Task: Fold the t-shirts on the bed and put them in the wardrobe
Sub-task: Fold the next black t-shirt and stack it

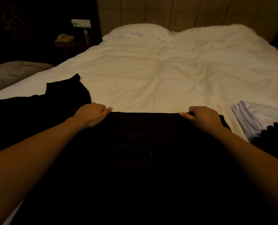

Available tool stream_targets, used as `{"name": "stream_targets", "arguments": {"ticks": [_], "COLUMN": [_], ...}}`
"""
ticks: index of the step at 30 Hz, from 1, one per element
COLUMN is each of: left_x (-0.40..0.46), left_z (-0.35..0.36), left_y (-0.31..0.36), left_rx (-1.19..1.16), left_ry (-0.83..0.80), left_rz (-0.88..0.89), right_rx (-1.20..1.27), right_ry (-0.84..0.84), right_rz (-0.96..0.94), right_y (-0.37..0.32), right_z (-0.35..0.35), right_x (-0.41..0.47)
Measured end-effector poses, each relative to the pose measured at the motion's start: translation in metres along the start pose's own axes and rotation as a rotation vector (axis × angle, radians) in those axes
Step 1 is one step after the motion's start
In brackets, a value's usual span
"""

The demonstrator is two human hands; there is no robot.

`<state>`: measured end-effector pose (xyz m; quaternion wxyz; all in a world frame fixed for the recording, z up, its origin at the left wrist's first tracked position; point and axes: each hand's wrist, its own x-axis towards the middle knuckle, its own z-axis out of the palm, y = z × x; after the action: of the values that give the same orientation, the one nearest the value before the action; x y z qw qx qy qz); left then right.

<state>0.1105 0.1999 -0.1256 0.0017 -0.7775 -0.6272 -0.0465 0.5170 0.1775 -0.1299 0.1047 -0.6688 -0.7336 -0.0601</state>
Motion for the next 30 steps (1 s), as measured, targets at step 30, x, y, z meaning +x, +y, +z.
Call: {"name": "stream_targets", "arguments": {"ticks": [30], "left_x": [-0.100], "left_z": [0.030], "left_y": [0.057], "left_rx": [-0.308], "left_ry": [0.194], "left_rz": [0.561], "right_rx": [0.526], "right_ry": [-0.085], "right_rz": [-0.270], "right_y": [-0.052], "right_z": [-0.006], "right_x": [-0.115]}}
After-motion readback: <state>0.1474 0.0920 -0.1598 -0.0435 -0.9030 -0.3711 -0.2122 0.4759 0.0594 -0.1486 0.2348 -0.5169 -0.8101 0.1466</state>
